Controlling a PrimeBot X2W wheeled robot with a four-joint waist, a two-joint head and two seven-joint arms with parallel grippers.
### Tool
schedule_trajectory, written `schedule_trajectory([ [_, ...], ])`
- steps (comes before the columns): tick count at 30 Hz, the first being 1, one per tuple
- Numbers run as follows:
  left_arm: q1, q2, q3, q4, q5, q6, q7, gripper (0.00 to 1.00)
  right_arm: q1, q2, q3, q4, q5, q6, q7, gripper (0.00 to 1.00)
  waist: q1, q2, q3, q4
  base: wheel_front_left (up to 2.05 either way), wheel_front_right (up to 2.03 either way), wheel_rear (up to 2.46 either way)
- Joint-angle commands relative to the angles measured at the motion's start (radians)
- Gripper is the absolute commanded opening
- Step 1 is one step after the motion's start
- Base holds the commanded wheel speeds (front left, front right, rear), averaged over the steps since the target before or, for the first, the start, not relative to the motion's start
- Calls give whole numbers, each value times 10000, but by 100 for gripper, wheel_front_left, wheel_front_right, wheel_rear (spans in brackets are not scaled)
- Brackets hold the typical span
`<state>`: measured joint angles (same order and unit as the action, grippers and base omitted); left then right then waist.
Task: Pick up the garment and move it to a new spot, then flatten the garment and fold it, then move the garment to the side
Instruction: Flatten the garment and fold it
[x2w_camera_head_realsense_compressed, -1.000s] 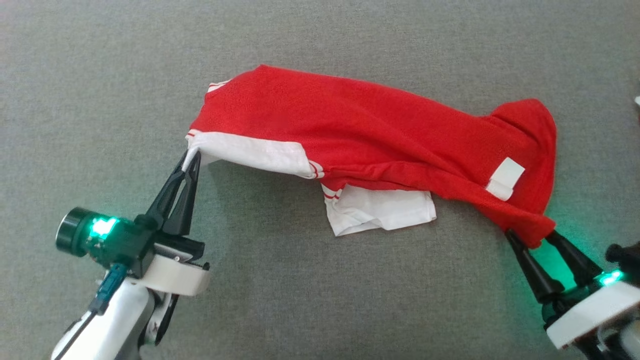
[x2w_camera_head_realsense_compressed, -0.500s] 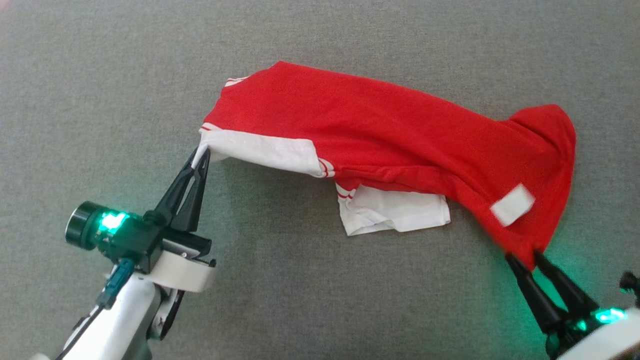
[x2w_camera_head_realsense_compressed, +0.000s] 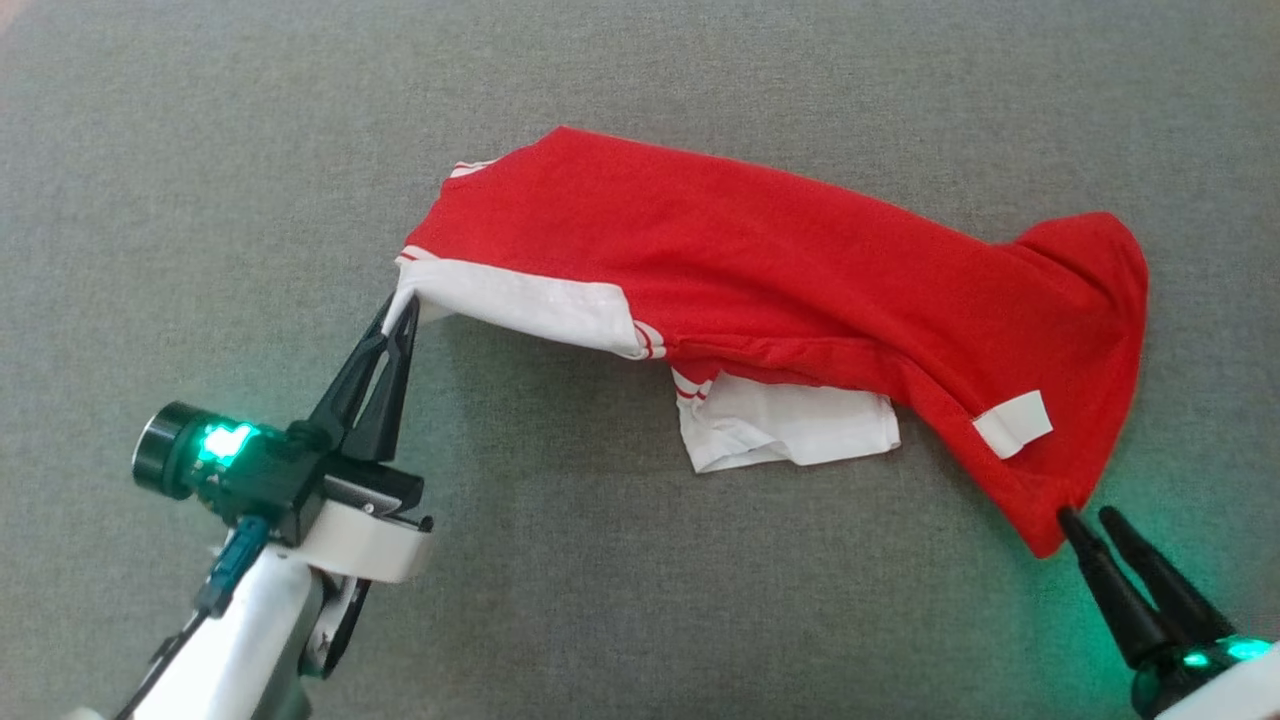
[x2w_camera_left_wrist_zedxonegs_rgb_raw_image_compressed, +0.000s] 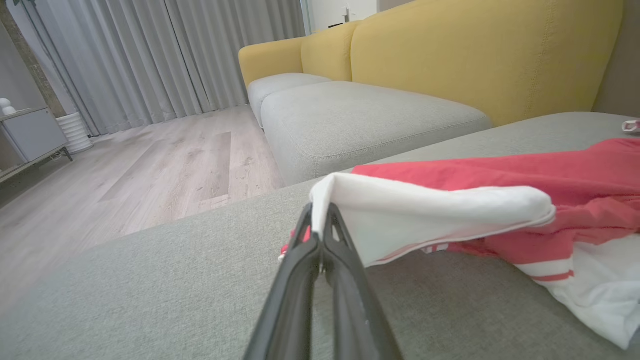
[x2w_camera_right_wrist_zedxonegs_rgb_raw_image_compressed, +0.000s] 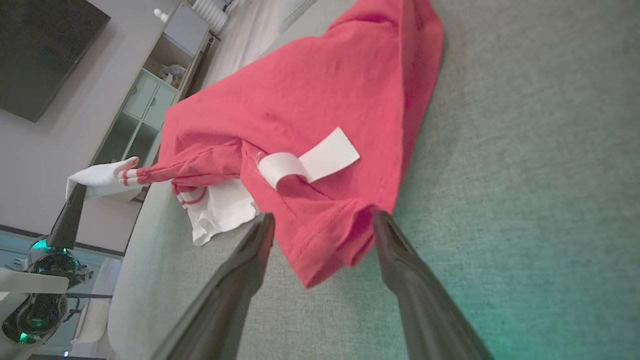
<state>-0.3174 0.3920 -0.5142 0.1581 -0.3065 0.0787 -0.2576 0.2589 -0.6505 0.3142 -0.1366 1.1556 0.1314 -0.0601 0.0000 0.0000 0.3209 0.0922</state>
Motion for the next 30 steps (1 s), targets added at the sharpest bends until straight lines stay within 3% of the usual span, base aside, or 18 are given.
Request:
schedule_trajectory([
  [1, -145, 140, 519, -200, 122, -28, -41, 0, -58, -179, 121, -105, 166, -7, 97, 100, 0, 0, -1, 18, 0, 0, 0],
  [18, -312, -258, 676, 129, 547, -470, -41, 0, -973, 73, 461, 628, 1324, -7, 166, 100, 0, 0, 46, 308, 0, 0, 0],
  [30, -175, -291, 1012, 86, 676, -521, -41, 0, -255, -787, 85, 123, 1227, -7, -263, 100, 0, 0, 109, 143, 0, 0, 0],
])
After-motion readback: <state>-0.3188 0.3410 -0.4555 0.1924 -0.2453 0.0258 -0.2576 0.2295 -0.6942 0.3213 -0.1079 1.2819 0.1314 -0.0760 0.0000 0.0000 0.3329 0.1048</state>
